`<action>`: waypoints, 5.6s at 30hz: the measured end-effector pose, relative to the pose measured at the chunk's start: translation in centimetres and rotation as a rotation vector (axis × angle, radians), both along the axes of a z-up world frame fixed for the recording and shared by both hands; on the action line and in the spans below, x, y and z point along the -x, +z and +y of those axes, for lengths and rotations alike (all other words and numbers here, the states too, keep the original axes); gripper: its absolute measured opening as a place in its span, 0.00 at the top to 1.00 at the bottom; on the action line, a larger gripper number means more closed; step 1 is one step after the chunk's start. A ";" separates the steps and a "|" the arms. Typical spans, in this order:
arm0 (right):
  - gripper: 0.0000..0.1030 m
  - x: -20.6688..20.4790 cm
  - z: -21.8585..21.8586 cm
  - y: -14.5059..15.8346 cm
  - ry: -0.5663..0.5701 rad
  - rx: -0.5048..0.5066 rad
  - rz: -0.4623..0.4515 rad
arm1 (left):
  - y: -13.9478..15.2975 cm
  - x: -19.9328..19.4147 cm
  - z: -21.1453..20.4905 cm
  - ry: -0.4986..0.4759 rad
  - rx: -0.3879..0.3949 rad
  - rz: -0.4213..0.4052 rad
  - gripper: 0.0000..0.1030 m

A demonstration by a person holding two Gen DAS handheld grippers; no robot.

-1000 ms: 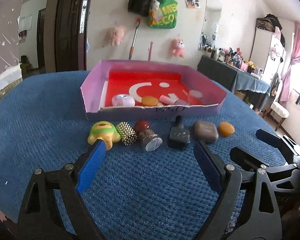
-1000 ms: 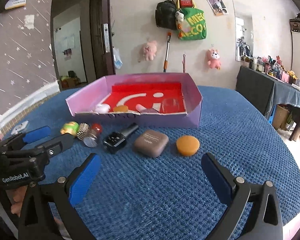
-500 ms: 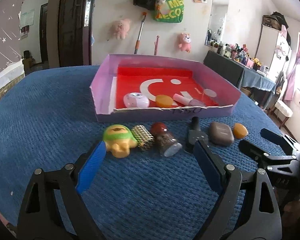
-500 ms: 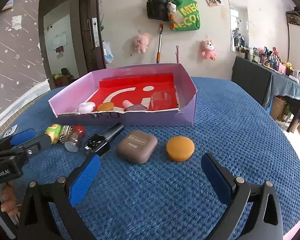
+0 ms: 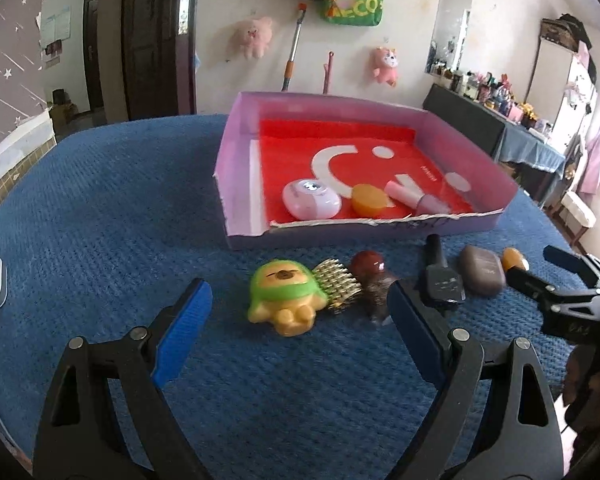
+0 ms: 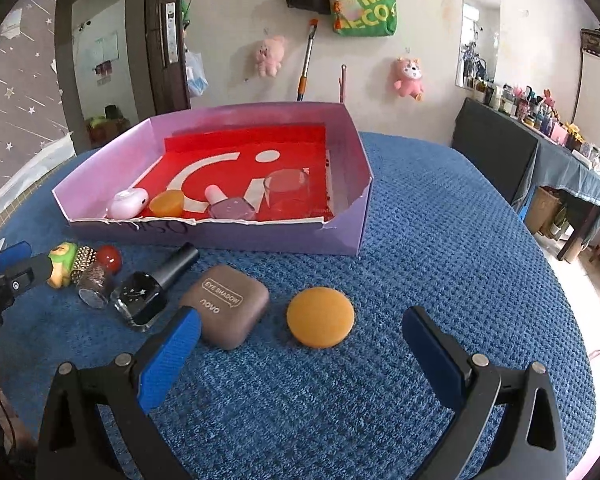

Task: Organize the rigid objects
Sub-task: 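Open both tools and withdraw them from the box, then grasp the green toy figure with the left tool while the right tool grasps the orange sponge, then carry the toy figure into the box with the left tool while the right tool carries the sponge, then open the left tool to drop the toy while the right tool releases the sponge, then withdraw both tools from the box toward the items on the tablecloth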

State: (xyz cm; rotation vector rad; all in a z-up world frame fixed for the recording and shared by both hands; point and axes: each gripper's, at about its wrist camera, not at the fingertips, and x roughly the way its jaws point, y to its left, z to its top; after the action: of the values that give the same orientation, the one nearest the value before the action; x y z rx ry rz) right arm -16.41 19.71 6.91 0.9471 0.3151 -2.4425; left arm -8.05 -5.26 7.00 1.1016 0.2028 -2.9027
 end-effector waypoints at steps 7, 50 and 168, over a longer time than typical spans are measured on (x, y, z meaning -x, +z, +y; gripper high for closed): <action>0.06 1.2 0.2 -0.1 -0.010 -0.034 -0.031 | -0.6 0.5 -1.2 0.004 0.019 -0.030 0.13; 0.61 0.6 0.2 1.2 0.067 0.014 -0.045 | -0.3 1.4 0.7 -0.096 0.046 -0.044 0.56; 0.28 9.6 -10.4 7.7 0.313 -0.120 -0.127 | 7.7 13.0 2.9 -0.341 -0.058 -0.053 0.27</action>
State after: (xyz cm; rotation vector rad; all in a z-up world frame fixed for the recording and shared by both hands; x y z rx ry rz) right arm -25.98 9.34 14.58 1.0136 0.5272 -2.0888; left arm -21.07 -2.41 14.68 1.3415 0.1068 -3.1731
